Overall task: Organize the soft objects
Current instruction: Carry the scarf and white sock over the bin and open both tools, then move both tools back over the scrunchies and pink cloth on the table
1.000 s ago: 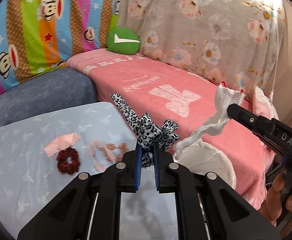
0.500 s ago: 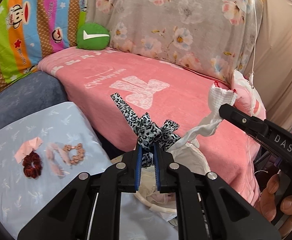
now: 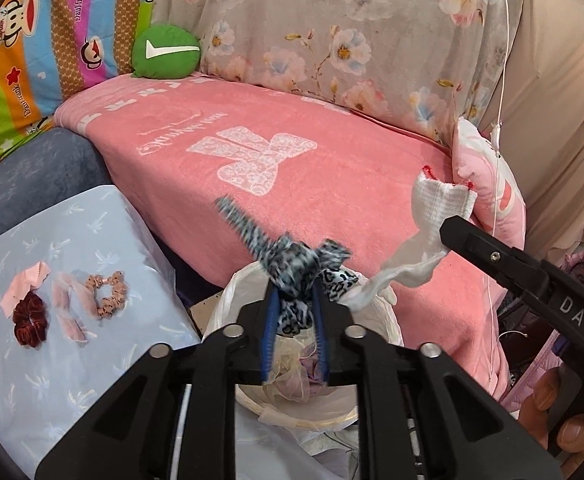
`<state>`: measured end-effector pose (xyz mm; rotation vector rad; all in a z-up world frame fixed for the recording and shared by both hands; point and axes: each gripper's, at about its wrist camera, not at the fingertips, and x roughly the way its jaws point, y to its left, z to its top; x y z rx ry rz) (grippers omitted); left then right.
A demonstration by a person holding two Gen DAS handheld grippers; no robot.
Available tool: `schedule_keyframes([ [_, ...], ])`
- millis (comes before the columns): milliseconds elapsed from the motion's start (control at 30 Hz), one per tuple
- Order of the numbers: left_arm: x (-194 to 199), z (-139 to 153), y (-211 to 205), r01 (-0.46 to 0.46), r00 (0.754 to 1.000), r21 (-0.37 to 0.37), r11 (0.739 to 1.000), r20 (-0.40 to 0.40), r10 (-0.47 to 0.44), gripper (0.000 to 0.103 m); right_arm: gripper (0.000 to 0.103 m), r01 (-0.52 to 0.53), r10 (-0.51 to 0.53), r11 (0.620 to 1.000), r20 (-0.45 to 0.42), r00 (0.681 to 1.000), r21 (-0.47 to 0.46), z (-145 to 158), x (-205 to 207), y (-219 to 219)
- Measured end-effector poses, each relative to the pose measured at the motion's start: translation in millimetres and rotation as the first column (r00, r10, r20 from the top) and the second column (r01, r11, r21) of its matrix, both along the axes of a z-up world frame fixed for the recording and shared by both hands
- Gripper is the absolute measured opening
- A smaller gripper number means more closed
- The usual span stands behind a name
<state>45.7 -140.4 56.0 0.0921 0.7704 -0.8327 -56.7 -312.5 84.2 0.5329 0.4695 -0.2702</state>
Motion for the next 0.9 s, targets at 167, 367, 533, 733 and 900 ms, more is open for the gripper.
schedule_keyframes([
  [167, -2, 2, 2, -0.034, 0.999, -0.013, 0.999, 0.016, 0.034, 0.058, 0.013, 0.006, -0.006, 1.0, 0.003, 1.0, -0.002, 0, -2, 1],
  [367, 0, -1, 3, -0.041, 0.999, -0.002, 0.999, 0.009, 0.041, 0.06, 0.021, -0.004, 0.004, 1.0, -0.01, 1.0, -0.003, -4, -1, 4],
  [533, 2, -5, 8, -0.055, 0.999, 0.003, 0.998, 0.0, 0.055, 0.06, 0.023, -0.022, 0.022, 1.0, -0.037, 0.999, 0.0, -11, 4, 12],
  [733, 8, -9, 18, -0.082, 0.997, 0.0, 0.997, -0.014, 0.082, 0.06, 0.024, -0.051, 0.051, 0.999, -0.054, 0.997, 0.002, -17, 12, 26],
  [900, 15, -13, 30, -0.107, 0.994, -0.007, 0.994, -0.038, 0.107, 0.06, 0.024, -0.08, 0.079, 0.997, -0.067, 0.995, 0.0, -21, 21, 39],
])
